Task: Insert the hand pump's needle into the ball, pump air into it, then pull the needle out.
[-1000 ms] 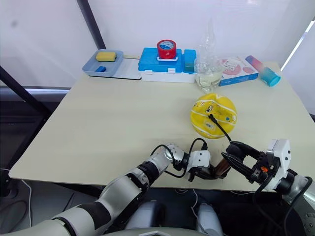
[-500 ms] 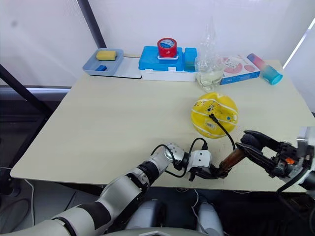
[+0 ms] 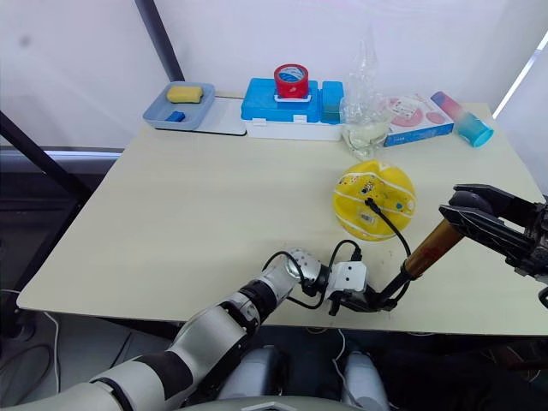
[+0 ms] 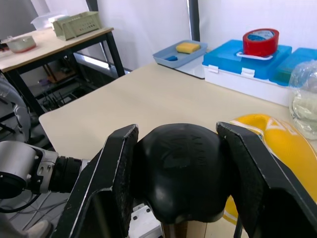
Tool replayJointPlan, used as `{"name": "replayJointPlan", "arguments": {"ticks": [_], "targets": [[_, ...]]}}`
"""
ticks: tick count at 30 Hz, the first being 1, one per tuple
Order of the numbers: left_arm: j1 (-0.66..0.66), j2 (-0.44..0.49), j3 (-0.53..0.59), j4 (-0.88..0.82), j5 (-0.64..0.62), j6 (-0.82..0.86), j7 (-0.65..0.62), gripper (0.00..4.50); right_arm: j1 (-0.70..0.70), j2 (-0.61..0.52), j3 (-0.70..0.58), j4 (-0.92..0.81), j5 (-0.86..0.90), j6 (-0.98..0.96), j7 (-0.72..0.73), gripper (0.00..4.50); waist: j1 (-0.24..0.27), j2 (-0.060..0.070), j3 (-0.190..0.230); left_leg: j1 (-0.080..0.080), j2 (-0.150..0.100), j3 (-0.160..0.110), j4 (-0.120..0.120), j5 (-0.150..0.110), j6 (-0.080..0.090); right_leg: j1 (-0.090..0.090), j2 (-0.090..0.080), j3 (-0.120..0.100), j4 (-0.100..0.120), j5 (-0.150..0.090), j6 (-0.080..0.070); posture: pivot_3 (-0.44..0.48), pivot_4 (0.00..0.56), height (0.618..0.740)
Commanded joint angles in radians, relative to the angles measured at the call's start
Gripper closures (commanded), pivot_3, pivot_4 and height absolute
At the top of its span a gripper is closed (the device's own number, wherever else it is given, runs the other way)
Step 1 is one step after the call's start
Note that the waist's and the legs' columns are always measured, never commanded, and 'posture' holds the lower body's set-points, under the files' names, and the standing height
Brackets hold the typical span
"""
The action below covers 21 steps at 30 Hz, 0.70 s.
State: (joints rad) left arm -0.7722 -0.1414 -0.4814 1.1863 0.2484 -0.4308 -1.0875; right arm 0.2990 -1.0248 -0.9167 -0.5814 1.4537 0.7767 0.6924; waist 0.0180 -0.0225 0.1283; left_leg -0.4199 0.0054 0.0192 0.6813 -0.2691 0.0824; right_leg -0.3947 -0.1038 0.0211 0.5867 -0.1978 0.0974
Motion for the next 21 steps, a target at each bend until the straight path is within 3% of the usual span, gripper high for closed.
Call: {"name": "replayJointPlan", "arguments": {"ticks": [1, 6, 15, 21], "targets": [[0.008, -0.052, -0.044, 0.056, 0.056, 0.023, -0.020, 3.53, 0.014, 0.025, 0.000, -0.025, -0.118, -0.025, 0.027, 2.50, 0.000, -0.001, 0.000, 0.000, 0.000, 0.000, 0.000, 0.000, 0.000, 0.000, 0.000, 0.000, 0.000, 0.000, 0.000, 0.000, 0.150, 0.729], [0.007, -0.053, -0.042, 0.057, 0.056, 0.023, -0.021, 3.53, 0.063, 0.101, 0.178, -0.053, -0.294, -0.082, 0.061, 2.50, -0.001, -0.007, -0.004, 0.002, 0.000, -0.001, 0.000, 0.000, 0.000, 0.001, 0.001, -0.001, 0.001, 0.000, 0.000, 0.000, 0.150, 0.729], [0.008, -0.047, -0.041, 0.054, 0.055, 0.021, -0.022, 3.53, 0.102, 0.247, 0.475, 0.030, -0.605, -0.265, 0.099, 2.50, -0.001, -0.004, -0.005, 0.002, 0.001, -0.001, 0.000, 0.000, 0.000, 0.001, 0.000, -0.003, 0.001, 0.000, 0.000, 0.000, 0.150, 0.729], [0.010, -0.051, -0.040, 0.053, 0.053, 0.019, -0.028, 3.53, 0.106, 0.297, 0.566, 0.083, -0.703, -0.350, 0.131, 2.50, -0.001, -0.002, -0.006, 0.003, 0.000, -0.001, 0.000, 0.000, 0.000, 0.001, 0.001, -0.002, 0.002, 0.000, 0.000, 0.000, 0.150, 0.729]]}}
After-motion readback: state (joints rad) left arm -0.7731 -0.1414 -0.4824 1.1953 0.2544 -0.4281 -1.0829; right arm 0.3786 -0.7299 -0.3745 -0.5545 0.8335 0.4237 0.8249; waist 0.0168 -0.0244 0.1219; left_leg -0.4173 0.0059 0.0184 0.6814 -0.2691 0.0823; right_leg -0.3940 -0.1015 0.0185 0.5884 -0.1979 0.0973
